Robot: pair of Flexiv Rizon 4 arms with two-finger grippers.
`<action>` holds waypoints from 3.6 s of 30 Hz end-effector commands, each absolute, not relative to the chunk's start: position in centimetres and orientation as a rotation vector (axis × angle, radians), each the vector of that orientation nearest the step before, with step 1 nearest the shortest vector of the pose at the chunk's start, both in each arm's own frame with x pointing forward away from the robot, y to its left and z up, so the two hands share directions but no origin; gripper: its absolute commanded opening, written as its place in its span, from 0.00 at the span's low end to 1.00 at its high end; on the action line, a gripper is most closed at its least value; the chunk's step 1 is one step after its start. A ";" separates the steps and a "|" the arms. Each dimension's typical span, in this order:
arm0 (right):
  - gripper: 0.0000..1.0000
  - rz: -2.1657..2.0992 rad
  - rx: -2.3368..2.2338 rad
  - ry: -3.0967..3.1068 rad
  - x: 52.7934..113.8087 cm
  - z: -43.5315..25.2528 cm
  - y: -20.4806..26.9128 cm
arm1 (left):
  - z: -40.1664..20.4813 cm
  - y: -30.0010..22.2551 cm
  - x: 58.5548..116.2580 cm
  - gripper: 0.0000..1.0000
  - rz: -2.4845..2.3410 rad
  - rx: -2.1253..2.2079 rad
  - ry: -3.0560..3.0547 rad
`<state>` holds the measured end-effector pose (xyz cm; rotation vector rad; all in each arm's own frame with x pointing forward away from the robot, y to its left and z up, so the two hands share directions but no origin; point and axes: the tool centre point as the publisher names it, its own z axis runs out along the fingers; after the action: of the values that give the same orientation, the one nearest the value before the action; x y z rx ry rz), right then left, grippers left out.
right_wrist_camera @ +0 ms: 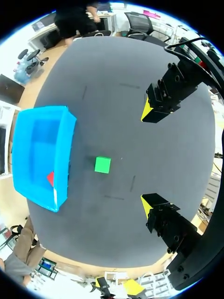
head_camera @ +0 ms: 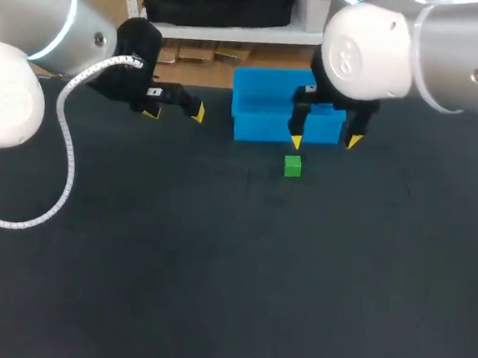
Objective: Use the left arm to pick the red cube and place it into the blue plastic box first, then use the right arm to grasp the green cube and put it into the same blue plastic box after the first action is fully finished.
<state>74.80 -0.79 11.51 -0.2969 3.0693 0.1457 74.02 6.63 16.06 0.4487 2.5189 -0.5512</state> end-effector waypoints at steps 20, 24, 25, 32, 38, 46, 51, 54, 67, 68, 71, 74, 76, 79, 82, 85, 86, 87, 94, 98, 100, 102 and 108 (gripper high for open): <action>1.00 0.139 -0.272 3.124 76.4 7.9 1.9 | 16.0 6.8 74.0 1.00 -0.559 0.452 2.515; 1.00 0.125 -0.274 3.120 76.7 7.1 2.2 | 16.0 6.8 74.0 1.00 -0.559 0.452 2.515; 1.00 0.125 -0.274 3.121 76.8 7.0 2.3 | 16.0 6.8 74.0 1.00 -0.559 0.452 2.515; 1.00 0.122 -0.272 3.132 77.5 5.5 2.7 | 16.0 6.8 74.0 1.00 -0.559 0.452 2.515; 1.00 0.109 -0.285 3.134 78.0 4.5 3.0 | 16.0 6.8 74.0 1.00 -0.559 0.452 2.515; 1.00 0.102 -0.287 3.126 79.1 3.7 3.2 | 16.0 6.8 74.0 1.00 -0.559 0.452 2.515; 1.00 0.098 -0.290 3.120 79.6 3.3 3.2 | 16.0 6.8 74.0 1.00 -0.559 0.452 2.515; 1.00 0.099 -0.290 3.116 79.9 3.0 3.2 | 16.0 6.8 74.0 1.00 -0.559 0.452 2.515; 1.00 0.115 -0.281 3.123 80.6 0.4 2.8 | 16.0 6.8 74.0 1.00 -0.559 0.452 2.515; 1.00 0.118 -0.280 3.124 80.6 0.3 2.8 | 16.0 6.8 74.0 1.00 -0.559 0.452 2.515; 1.00 0.122 -0.280 3.126 80.8 0.2 2.8 | 16.0 6.8 74.0 1.00 -0.559 0.452 2.515; 1.00 0.123 -0.281 3.123 81.0 0.1 2.7 | 16.0 6.8 74.0 1.00 -0.559 0.452 2.515; 1.00 0.122 -0.284 3.122 81.2 0.0 2.6 | 16.0 6.8 74.0 1.00 -0.559 0.452 2.515; 1.00 0.122 -0.284 3.122 81.5 -0.1 2.6 | 16.0 6.8 74.0 1.00 -0.559 0.452 2.515; 1.00 0.122 -0.284 3.123 81.6 -0.2 2.7 | 16.0 6.8 74.0 1.00 -0.559 0.452 2.515; 1.00 0.121 -0.283 3.126 81.5 -0.3 2.8 | 16.0 6.8 74.0 1.00 -0.559 0.452 2.515; 1.00 0.116 -0.283 3.128 81.5 -0.4 2.9 | 16.0 6.8 74.0 1.00 -0.559 0.452 2.515; 1.00 0.113 -0.284 3.128 81.4 -0.5 2.9 | 16.0 6.8 74.0 1.00 -0.559 0.452 2.515; 0.00 0.053 -0.290 3.120 81.2 -1.0 3.1 | 16.0 6.8 74.0 1.00 -0.559 0.452 2.515; 0.00 0.039 -0.290 3.120 81.0 -1.1 3.2 | 16.0 6.8 74.0 1.00 -0.559 0.452 2.515; 0.00 0.034 -0.286 3.119 81.0 -1.3 3.1 | 16.0 6.8 74.0 1.00 -0.559 0.452 2.515; 0.00 0.030 -0.283 3.119 81.0 -1.3 3.1 | 16.0 6.8 74.0 1.00 -0.559 0.452 2.515; 0.00 -0.028 -0.255 3.122 80.5 -0.3 2.3 | 16.0 6.8 74.0 1.00 -0.559 0.452 2.515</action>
<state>80.97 2.45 -0.65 -0.2615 3.1290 -0.0170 74.02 6.63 16.06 0.4487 2.5189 -0.5513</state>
